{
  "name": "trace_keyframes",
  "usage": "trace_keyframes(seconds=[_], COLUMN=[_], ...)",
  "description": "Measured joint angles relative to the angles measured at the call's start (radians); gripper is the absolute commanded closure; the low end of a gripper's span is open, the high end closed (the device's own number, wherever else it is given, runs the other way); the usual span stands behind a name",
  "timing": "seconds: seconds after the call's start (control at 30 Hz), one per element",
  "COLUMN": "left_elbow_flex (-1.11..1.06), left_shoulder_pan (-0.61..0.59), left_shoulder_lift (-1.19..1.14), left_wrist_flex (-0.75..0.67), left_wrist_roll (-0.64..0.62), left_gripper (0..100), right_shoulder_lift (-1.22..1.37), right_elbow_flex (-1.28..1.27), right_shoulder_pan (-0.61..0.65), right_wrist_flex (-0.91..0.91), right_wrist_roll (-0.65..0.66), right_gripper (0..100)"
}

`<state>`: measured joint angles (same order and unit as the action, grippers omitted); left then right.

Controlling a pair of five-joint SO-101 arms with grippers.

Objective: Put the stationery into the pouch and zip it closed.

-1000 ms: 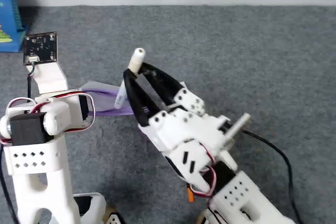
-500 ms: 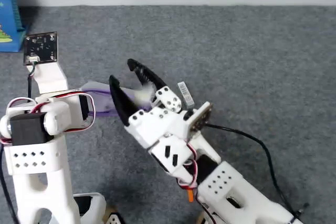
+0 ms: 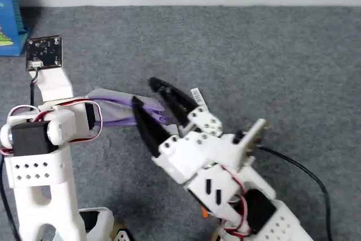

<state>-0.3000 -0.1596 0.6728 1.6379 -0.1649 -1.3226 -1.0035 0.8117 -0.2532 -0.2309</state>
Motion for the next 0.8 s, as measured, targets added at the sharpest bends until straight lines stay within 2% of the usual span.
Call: trace_keyframes(seconds=[0.23, 0.37, 0.53, 0.8], left_elbow_flex=[0.0, 0.0, 0.0, 0.0], left_shoulder_pan=[0.0, 0.0, 0.0, 0.0], left_shoulder_lift=[0.0, 0.0, 0.0, 0.0], left_wrist_flex=[0.0, 0.0, 0.0, 0.0], left_wrist_roll=[0.0, 0.0, 0.0, 0.0], left_gripper=[99, 99, 99, 99], right_shoulder_lift=[0.025, 0.164, 0.466, 1.092], right_elbow_flex=[0.02, 0.02, 0.055, 0.397], right_shoulder_pan=[-0.219, -0.334, -0.41, -0.489], right_wrist_flex=[-0.324, -0.466, -0.489, -0.494], right_wrist_roll=[-0.071, -0.069, -0.008, 0.058], right_gripper=[86.7, 86.2, 86.1, 86.1])
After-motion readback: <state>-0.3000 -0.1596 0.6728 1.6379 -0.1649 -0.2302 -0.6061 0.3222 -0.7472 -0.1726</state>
